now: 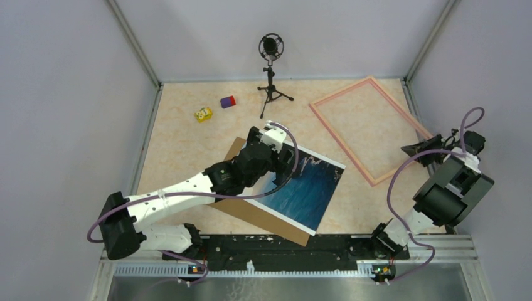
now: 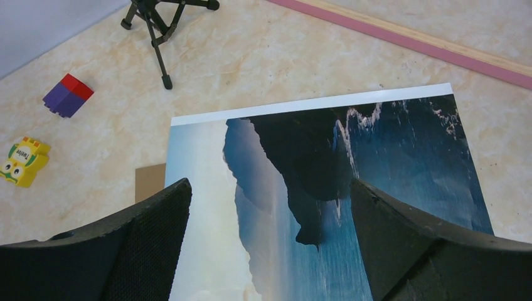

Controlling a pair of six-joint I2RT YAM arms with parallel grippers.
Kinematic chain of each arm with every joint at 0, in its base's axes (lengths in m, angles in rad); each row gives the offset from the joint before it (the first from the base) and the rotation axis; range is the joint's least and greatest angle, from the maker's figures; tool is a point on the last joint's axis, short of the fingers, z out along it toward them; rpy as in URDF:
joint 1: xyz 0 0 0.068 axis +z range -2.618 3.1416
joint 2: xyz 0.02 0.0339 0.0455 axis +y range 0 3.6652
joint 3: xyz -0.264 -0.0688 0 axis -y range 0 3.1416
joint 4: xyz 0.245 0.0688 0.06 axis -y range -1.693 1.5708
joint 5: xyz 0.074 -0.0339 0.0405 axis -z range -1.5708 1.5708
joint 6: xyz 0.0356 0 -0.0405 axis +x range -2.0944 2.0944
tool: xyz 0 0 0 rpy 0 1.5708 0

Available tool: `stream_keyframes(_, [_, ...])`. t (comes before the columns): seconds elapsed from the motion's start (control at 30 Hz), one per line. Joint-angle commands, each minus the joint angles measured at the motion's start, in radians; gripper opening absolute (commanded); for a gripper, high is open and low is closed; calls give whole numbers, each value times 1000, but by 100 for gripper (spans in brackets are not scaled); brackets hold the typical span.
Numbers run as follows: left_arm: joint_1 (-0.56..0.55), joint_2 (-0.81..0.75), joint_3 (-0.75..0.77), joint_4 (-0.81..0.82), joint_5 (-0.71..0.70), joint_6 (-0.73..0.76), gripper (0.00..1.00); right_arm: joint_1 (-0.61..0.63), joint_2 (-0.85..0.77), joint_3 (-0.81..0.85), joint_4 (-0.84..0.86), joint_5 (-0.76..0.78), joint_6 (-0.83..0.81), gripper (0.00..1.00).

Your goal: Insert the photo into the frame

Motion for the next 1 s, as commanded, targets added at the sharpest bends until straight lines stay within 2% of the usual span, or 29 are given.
stream_keyframes(0.0, [-2, -28, -2, 53, -15, 14, 99, -11, -5, 52, 44, 12, -16, 0])
stream_keyframes(0.4, [-12, -18, -5, 60, -26, 29, 99, -40, 6, 79, -43, 54, -53, 0])
stream_keyframes(0.8, [-20, -13, -7, 65, -32, 33, 99, -44, 52, 45, 34, -15, -25, 0])
stream_keyframes(0.83, [-20, -12, -7, 64, -30, 33, 99, -44, 52, 34, 46, -16, -17, 2])
stream_keyframes(0.93, [-21, -11, -6, 64, -28, 32, 99, -40, 35, -40, 150, -61, 43, 31])
stream_keyframes(0.97, [-21, -11, -6, 63, -27, 31, 99, -39, 17, -75, 208, -78, 81, 38])
